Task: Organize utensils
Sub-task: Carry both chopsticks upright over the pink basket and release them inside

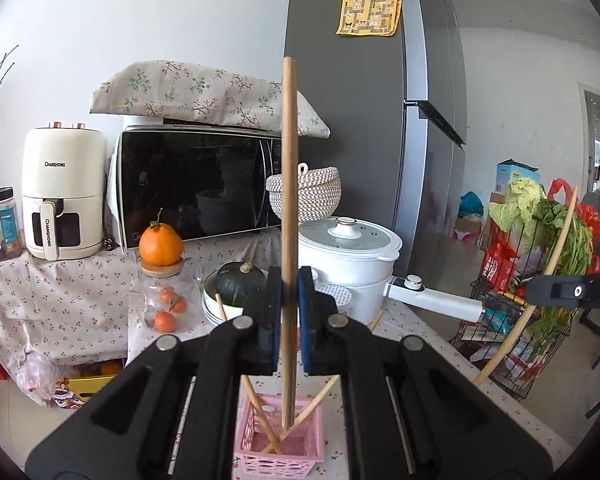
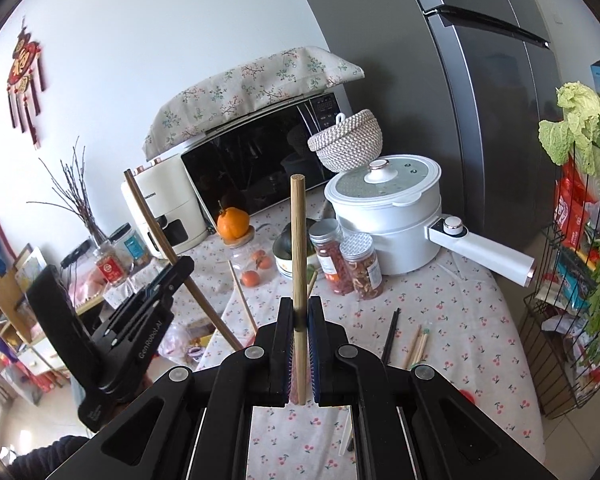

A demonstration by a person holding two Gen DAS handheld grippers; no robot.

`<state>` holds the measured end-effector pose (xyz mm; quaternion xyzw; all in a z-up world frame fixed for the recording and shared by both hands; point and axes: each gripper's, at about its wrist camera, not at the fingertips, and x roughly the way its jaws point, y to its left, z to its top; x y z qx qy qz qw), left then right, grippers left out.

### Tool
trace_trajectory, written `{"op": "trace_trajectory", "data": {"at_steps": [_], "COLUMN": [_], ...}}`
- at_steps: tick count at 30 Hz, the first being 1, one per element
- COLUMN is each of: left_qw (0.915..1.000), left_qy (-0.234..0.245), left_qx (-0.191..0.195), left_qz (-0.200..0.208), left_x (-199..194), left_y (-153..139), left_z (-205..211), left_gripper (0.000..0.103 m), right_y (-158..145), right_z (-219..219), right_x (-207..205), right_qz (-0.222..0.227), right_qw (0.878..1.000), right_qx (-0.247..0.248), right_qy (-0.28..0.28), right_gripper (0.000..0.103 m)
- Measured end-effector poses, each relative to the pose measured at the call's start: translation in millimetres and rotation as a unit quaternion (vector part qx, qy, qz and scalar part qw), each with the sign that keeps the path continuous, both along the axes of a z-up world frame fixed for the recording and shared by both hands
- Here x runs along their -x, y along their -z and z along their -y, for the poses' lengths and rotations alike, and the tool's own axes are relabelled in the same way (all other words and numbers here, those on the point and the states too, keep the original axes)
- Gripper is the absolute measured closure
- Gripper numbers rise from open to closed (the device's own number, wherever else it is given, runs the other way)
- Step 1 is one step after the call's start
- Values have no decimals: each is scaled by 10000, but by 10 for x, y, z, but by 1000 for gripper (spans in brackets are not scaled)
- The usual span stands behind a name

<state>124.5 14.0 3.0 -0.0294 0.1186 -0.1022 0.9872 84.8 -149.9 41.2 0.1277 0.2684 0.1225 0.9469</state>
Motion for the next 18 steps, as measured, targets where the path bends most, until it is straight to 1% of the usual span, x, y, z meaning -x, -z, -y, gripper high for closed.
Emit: {"op": "trace_trajectory", "data": {"at_steps": [5,7,12,14,16,18], "left_qw": [9994,9989,9963,9942,9924,9908], "left_qy": [-159,-180,-139,-147,-148,-144], "left_qx": [-99,-61,-129,-192,-171,-105], "left_qz": [-275,-433,-843,-1052,-1208,-1345], "left_x": [-182,-245,-348,-378,-377,-362], "left_y": [294,379,559,587,562,532], "left_z": [-49,-80,-96,-95,-123,-159], "left_gripper": [94,94,94,87,69,61], "right_y": [28,44,75,83,92,113], "right_z": [-30,-57,-178,-236,-286,-295], "right_x": [-110,-160,-270,-315,-365,-416], "right_qz": [65,87,166,167,154,131], "right_qw": [9999,9998,9993,9993,9995,9995], "right_qx": [-124,-179,-313,-297,-228,-249], "right_qy": [23,6,-98,-138,-139,-116], "right_gripper": [96,96,96,96,96,96]}}
